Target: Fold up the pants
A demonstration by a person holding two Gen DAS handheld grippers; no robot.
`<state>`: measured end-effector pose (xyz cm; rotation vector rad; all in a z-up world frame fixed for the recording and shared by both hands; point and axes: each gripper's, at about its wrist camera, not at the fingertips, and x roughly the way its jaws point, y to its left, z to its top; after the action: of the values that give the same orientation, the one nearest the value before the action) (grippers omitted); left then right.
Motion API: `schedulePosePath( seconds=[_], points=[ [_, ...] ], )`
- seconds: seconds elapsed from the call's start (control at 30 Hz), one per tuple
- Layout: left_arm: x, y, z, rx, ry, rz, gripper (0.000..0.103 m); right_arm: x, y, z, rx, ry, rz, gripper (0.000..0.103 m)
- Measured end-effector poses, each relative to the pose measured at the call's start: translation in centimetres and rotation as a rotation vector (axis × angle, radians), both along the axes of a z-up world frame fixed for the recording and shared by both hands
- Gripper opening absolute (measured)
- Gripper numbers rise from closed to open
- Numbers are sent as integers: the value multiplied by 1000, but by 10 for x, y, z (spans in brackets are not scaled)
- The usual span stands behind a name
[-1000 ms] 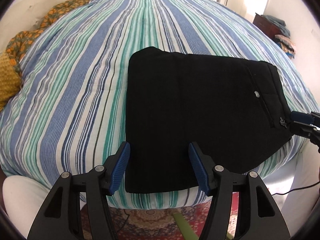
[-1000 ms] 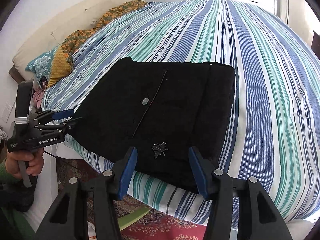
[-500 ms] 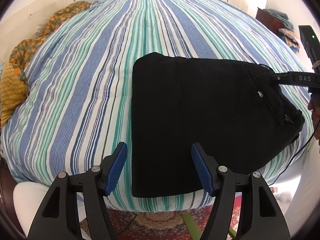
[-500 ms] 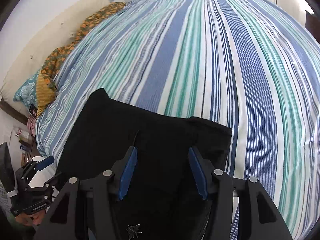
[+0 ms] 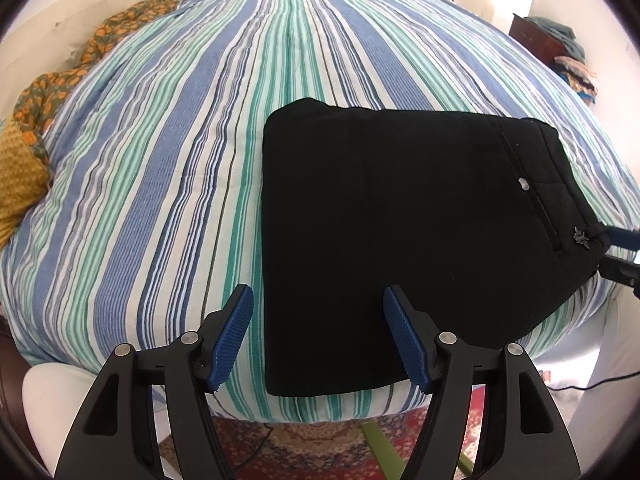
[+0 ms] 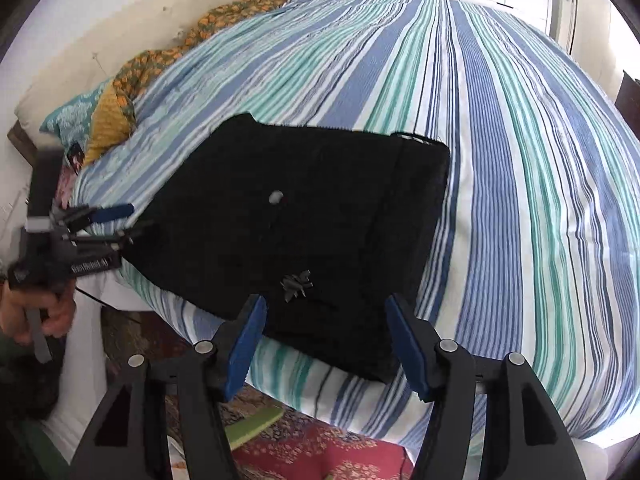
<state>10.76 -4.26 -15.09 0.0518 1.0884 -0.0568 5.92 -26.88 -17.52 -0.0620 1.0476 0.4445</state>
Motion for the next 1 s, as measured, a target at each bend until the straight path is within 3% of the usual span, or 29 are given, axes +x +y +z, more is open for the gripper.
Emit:
schedulePosePath(
  seconds=[0.07,0.17,0.27,0.37,0.43,0.5,0.53,0.57,0.63,0.7,0.77,0.87,0.93,1.0],
  points=[
    [9,21,1,-72,4,42,84,-2,-17,2,76,26,-31,62],
    [36,54,-14,-253,76,112,88,14,-58,1,253,83,-145,88],
    [65,61,-47,-385,244,103,87,48,-75,-19,350,174,-182,89],
    [74,51,-51,-445,283,54,85,80,-69,-49,460,312,-152,83],
    [77,40,-50,-431,288,20,77,92,-57,-67,482,385,-127,73],
    [79,32,-49,-394,276,6,50,97,-44,-73,455,404,-88,70],
    [80,31,-44,-387,263,3,32,99,-41,-74,447,415,-72,60],
    [82,30,-36,-396,245,-8,22,100,-40,-75,464,425,-67,54],
    [85,31,-11,-422,185,-34,21,101,-43,-67,516,420,-65,40],
    [92,32,15,-457,116,-63,21,102,-41,-47,557,381,-46,34],
    [104,33,40,-443,49,-80,22,109,-36,-22,616,331,-24,34],
    [131,37,66,-382,-44,-90,22,134,-23,15,624,231,12,34],
    [151,43,73,-376,-96,-85,23,156,-14,35,613,172,21,34],
    [171,46,65,-314,-132,-75,33,179,-7,44,606,126,18,34]
  ],
)
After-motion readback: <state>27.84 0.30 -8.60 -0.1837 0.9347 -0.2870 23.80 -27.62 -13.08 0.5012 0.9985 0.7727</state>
